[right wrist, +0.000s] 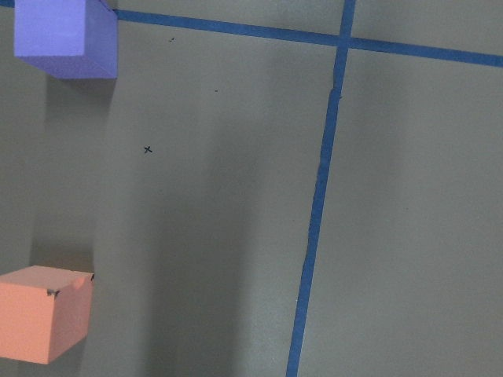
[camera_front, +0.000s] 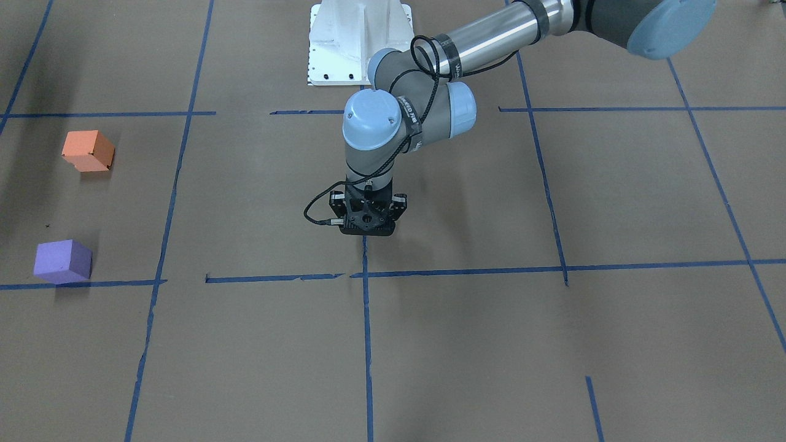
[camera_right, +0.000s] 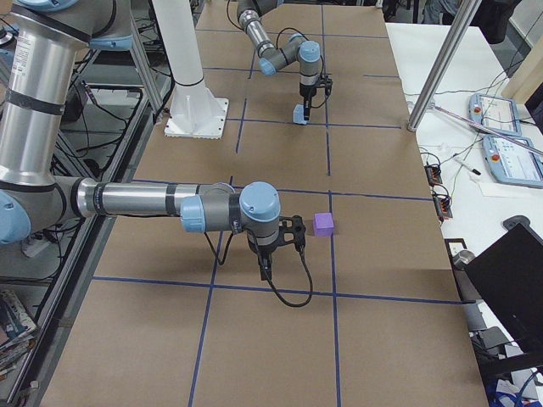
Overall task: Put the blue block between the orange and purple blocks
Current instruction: 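Carry the light blue cube with the left gripper to the table center and release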
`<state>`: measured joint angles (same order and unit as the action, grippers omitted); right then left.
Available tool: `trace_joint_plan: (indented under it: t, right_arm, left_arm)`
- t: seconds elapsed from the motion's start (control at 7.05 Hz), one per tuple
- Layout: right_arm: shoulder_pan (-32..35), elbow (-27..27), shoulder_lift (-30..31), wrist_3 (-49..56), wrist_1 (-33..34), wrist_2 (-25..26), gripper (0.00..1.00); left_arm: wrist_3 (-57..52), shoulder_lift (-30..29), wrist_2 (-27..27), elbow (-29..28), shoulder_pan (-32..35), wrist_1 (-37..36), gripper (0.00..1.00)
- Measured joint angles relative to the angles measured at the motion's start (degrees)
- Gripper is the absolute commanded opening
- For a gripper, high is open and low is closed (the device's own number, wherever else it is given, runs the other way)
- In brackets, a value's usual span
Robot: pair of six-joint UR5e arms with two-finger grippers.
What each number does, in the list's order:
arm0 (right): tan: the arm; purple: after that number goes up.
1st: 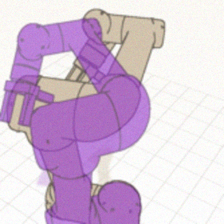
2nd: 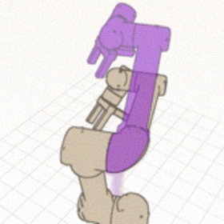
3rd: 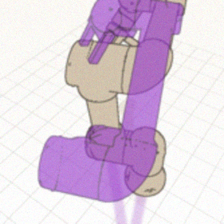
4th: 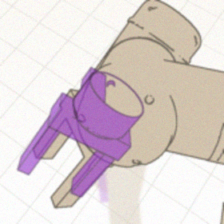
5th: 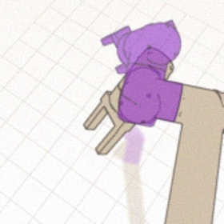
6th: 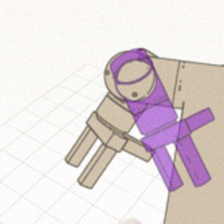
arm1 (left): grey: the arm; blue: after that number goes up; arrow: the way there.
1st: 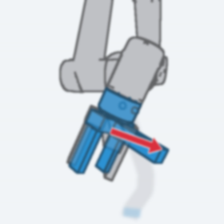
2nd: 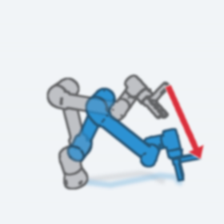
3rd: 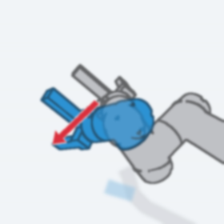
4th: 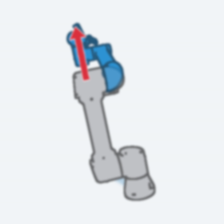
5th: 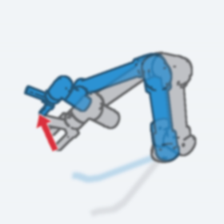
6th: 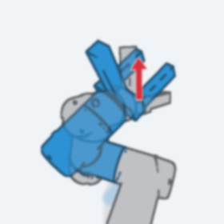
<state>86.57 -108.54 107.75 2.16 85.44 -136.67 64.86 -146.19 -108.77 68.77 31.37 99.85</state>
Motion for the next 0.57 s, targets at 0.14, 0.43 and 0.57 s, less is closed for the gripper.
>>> trace_joint_plan:
  t: [0.14, 0.43, 0.57]
  right_arm:
    - [0.0, -0.01, 0.0, 0.0, -0.06, -0.14, 1.0]
    - [-0.07, -0.15, -0.08, -0.25, -0.16, -0.64, 1.0]
    - [-0.5, -0.5, -0.36, -2.16, -0.32, -1.17, 1.0]
  left_arm:
    - [0.43, -0.4, 0.47, -0.57, -0.21, 0.0, 1.0]
    - [1.13, -0.68, 1.16, -0.11, -0.08, 0.05, 1.0]
    - [1.34, -0.41, 1.3, 1.81, 0.37, 0.04, 1.0]
